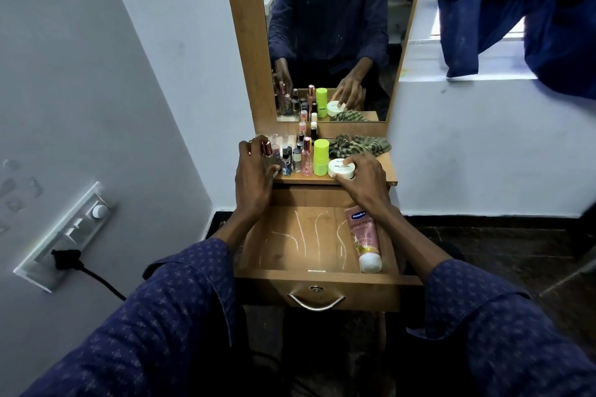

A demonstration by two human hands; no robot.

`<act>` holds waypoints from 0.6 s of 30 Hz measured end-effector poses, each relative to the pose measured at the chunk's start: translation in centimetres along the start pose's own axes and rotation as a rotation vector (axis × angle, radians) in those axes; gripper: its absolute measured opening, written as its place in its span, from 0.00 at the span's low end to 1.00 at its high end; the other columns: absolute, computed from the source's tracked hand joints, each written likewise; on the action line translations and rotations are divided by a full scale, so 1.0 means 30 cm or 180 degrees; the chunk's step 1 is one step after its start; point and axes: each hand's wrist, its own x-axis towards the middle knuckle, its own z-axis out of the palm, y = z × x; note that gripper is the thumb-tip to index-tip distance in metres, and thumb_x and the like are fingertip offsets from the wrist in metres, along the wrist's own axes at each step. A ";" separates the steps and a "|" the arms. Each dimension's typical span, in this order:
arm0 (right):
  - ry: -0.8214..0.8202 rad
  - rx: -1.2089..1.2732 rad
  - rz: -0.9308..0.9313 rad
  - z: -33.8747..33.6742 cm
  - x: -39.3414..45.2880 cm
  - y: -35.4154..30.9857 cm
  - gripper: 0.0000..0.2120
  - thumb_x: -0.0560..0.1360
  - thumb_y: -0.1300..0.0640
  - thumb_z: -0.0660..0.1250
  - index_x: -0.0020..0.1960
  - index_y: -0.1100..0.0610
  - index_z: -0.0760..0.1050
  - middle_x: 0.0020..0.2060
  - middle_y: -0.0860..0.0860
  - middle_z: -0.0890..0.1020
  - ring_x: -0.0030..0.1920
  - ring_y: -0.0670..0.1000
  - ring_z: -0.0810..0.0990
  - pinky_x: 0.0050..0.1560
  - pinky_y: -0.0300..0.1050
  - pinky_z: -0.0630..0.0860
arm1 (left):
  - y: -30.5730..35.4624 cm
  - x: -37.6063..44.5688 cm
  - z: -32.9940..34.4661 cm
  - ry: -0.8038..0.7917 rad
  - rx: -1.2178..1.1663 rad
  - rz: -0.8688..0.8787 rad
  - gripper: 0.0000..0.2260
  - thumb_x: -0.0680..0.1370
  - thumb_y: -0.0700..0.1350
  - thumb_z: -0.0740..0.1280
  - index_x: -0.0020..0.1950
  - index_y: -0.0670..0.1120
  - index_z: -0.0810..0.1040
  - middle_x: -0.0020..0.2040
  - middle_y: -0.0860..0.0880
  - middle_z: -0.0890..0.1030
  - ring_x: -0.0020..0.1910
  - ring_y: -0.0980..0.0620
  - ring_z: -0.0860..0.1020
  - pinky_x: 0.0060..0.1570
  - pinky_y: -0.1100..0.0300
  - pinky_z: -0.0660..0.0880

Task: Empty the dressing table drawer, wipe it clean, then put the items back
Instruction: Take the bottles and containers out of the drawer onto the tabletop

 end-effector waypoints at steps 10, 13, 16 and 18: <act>-0.0011 0.0601 0.0278 -0.034 0.006 -0.005 0.14 0.73 0.47 0.76 0.54 0.54 0.81 0.51 0.50 0.85 0.48 0.50 0.83 0.45 0.46 0.81 | -0.020 -0.034 -0.006 -0.0038 -0.0157 -0.0071 0.34 0.77 0.36 0.75 0.78 0.50 0.63 0.71 0.46 0.70 0.61 0.46 0.79 0.57 0.51 0.83; -0.0003 0.0771 0.0425 -0.032 0.014 -0.003 0.14 0.74 0.47 0.76 0.54 0.53 0.81 0.49 0.48 0.84 0.48 0.50 0.83 0.48 0.47 0.82 | -0.012 -0.052 0.002 0.0117 -0.0046 -0.0169 0.32 0.77 0.42 0.77 0.75 0.48 0.64 0.68 0.46 0.69 0.61 0.46 0.77 0.53 0.51 0.82; 0.0034 0.0775 0.0430 -0.028 0.010 0.006 0.17 0.72 0.47 0.77 0.55 0.53 0.79 0.50 0.48 0.83 0.49 0.50 0.83 0.47 0.50 0.83 | 0.043 -0.096 0.029 0.0170 0.0080 -0.0019 0.20 0.81 0.48 0.72 0.68 0.47 0.68 0.62 0.47 0.72 0.57 0.50 0.75 0.48 0.49 0.81; -0.0041 0.0795 0.0295 -0.025 -0.003 0.012 0.20 0.69 0.47 0.78 0.57 0.52 0.77 0.53 0.49 0.82 0.51 0.51 0.83 0.46 0.51 0.84 | 0.101 -0.121 0.055 -0.0160 -0.0069 0.0282 0.17 0.82 0.50 0.71 0.67 0.49 0.69 0.60 0.49 0.75 0.53 0.52 0.77 0.46 0.51 0.82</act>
